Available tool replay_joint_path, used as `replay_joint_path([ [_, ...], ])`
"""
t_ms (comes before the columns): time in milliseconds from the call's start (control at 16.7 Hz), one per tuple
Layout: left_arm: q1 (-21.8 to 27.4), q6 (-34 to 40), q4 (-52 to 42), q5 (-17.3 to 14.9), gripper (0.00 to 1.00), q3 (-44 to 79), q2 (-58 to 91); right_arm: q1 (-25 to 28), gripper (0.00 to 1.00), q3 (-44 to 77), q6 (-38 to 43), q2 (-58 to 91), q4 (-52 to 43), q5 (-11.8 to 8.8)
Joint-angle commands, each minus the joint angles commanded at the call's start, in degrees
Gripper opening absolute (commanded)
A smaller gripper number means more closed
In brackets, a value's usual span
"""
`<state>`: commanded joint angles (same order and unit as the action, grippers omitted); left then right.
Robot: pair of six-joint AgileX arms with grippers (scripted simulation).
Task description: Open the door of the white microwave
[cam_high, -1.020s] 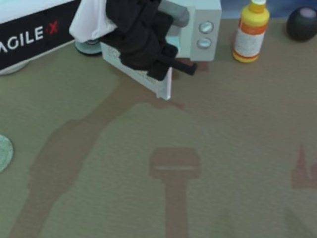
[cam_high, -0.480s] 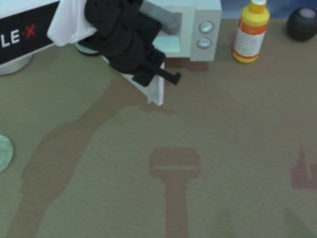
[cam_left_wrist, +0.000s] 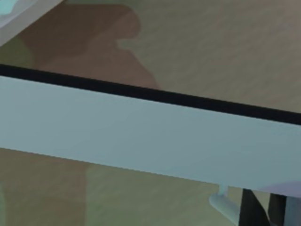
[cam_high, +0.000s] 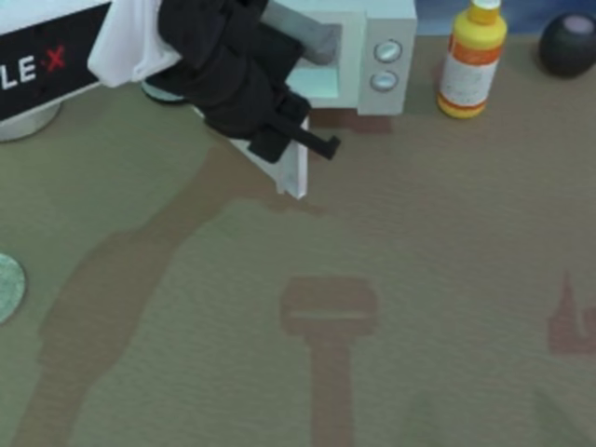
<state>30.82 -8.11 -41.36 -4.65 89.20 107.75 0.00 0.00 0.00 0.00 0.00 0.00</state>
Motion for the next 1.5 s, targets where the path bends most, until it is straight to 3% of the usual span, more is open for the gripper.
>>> replay_joint_path([
  [960,0.0,0.0,0.0,0.0,0.0,0.0,0.0,0.0,1.0,0.0,0.0,0.0,0.0,0.0],
  [1500,-3.0,-8.6,-0.4,-4.8,0.0,-3.7,-3.0,0.0,1.0,0.0,0.0,0.0,0.0,0.0],
])
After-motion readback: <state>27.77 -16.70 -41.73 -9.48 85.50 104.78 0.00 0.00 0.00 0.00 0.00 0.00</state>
